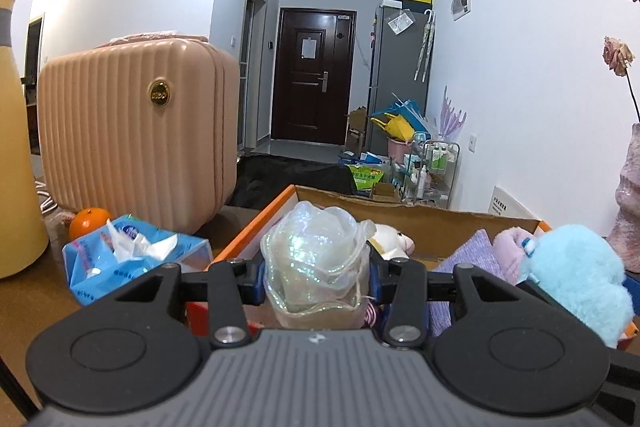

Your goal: Organize soft objects

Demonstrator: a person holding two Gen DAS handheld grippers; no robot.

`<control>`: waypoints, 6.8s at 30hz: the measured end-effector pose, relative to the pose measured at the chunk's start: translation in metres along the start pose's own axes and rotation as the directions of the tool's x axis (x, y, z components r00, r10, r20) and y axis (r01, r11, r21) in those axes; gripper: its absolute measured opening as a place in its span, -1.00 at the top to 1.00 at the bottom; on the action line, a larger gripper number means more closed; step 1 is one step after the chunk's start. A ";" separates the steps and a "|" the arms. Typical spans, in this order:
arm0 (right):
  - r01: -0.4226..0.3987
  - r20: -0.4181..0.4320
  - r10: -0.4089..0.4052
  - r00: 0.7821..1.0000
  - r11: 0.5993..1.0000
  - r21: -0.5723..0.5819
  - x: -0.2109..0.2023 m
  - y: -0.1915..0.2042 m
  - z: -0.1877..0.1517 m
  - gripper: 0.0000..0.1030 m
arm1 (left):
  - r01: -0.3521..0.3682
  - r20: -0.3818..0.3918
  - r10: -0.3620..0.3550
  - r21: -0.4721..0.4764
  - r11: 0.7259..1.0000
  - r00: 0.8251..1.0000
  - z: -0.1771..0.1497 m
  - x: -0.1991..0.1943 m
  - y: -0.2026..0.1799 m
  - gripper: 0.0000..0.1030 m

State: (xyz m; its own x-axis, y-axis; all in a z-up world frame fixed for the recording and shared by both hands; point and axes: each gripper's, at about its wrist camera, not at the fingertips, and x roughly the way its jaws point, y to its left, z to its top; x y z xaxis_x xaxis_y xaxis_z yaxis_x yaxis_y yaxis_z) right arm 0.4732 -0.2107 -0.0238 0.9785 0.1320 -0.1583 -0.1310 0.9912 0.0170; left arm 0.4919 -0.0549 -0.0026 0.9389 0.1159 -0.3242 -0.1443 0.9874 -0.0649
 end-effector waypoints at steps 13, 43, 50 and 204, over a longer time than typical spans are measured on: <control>0.013 -0.003 -0.013 1.000 1.000 0.013 0.035 0.003 0.003 -0.56 | -0.016 0.026 0.016 0.014 1.000 1.000 0.009 0.030 -0.008 0.13; 0.041 -0.038 -0.042 0.998 0.999 -0.015 0.086 0.006 0.009 -0.57 | 0.002 0.052 -0.006 0.081 0.997 0.999 0.020 0.087 -0.025 0.13; 0.039 -0.060 -0.039 0.997 0.999 0.006 0.087 0.002 0.009 -0.60 | 0.003 0.046 -0.006 0.079 0.997 0.999 0.019 0.091 -0.026 0.10; 0.020 0.112 -0.024 0.993 0.999 0.041 -0.288 -0.039 -0.017 -1.00 | 0.098 0.187 -0.125 0.148 0.984 0.974 -0.077 -0.288 0.041 -1.00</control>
State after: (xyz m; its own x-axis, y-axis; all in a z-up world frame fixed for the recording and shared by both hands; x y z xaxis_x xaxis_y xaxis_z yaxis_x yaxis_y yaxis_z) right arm 0.1936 -0.2873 0.0047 0.9931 0.1078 -0.0467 -0.1052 0.9930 0.0541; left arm 0.1913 -0.0559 0.0151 0.9914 0.0096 -0.1308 -0.0039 0.9990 0.0439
